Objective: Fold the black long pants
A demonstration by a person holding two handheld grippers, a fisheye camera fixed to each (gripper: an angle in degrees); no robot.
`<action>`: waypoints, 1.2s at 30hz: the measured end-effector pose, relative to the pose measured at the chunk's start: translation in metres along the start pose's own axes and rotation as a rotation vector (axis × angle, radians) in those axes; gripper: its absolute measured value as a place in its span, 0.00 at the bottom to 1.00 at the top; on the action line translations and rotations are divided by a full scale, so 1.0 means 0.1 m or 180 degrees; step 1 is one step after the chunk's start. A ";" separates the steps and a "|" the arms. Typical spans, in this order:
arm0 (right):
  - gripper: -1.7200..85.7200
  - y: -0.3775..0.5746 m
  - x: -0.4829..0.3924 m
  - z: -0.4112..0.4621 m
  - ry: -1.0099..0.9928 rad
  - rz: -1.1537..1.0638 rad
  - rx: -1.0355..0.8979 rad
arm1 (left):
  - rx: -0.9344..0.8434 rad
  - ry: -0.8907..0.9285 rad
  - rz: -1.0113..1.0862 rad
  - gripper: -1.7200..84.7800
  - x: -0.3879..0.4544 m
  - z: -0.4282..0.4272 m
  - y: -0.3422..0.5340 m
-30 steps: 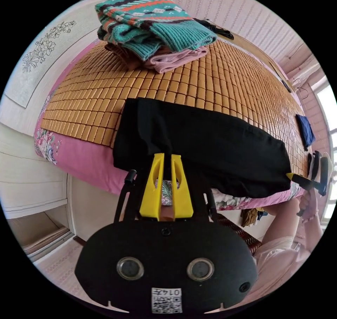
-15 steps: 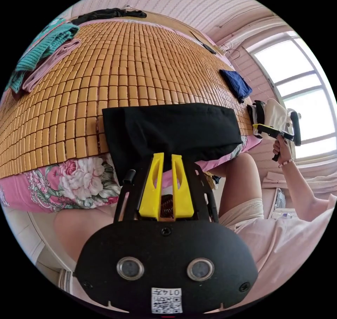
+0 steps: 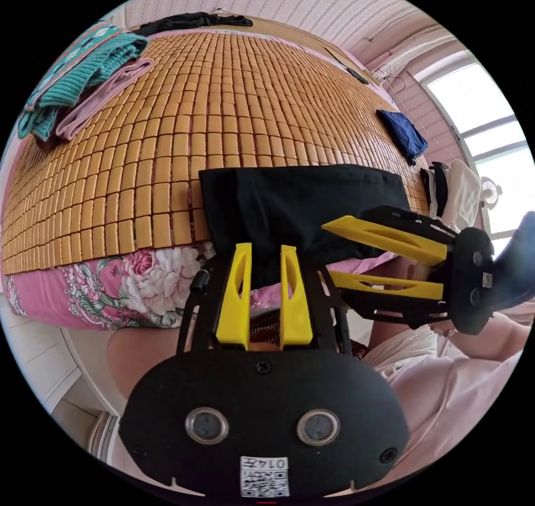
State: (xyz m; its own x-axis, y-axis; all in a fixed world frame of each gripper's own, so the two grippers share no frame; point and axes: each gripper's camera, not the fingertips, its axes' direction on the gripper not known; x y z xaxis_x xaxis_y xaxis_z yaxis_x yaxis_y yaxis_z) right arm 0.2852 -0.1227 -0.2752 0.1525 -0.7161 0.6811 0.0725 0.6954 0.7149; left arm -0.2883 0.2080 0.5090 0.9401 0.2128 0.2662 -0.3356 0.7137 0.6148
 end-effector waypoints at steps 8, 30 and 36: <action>0.03 -0.24 -0.01 -0.10 0.0009 0.0103 -0.0101 | 0.0310 0.0205 0.0056 0.04 0.06 -0.30 0.23; 0.01 0.22 0.74 -0.22 0.0503 0.0915 -0.0683 | 0.0467 0.0177 0.1078 0.02 1.45 0.36 0.67; 0.01 -0.08 1.19 -0.02 0.0325 0.0978 -0.0867 | 0.0337 -0.0220 0.1812 0.01 2.38 1.12 0.33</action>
State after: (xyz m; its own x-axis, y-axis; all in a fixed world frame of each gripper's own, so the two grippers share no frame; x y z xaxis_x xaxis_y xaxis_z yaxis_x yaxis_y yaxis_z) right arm 0.3051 -0.2134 -0.1998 0.3037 -0.4731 0.8270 0.2642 0.8758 0.4040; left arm -0.0820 0.2074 0.6760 0.6052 0.4967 0.6221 -0.7943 0.4284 0.4307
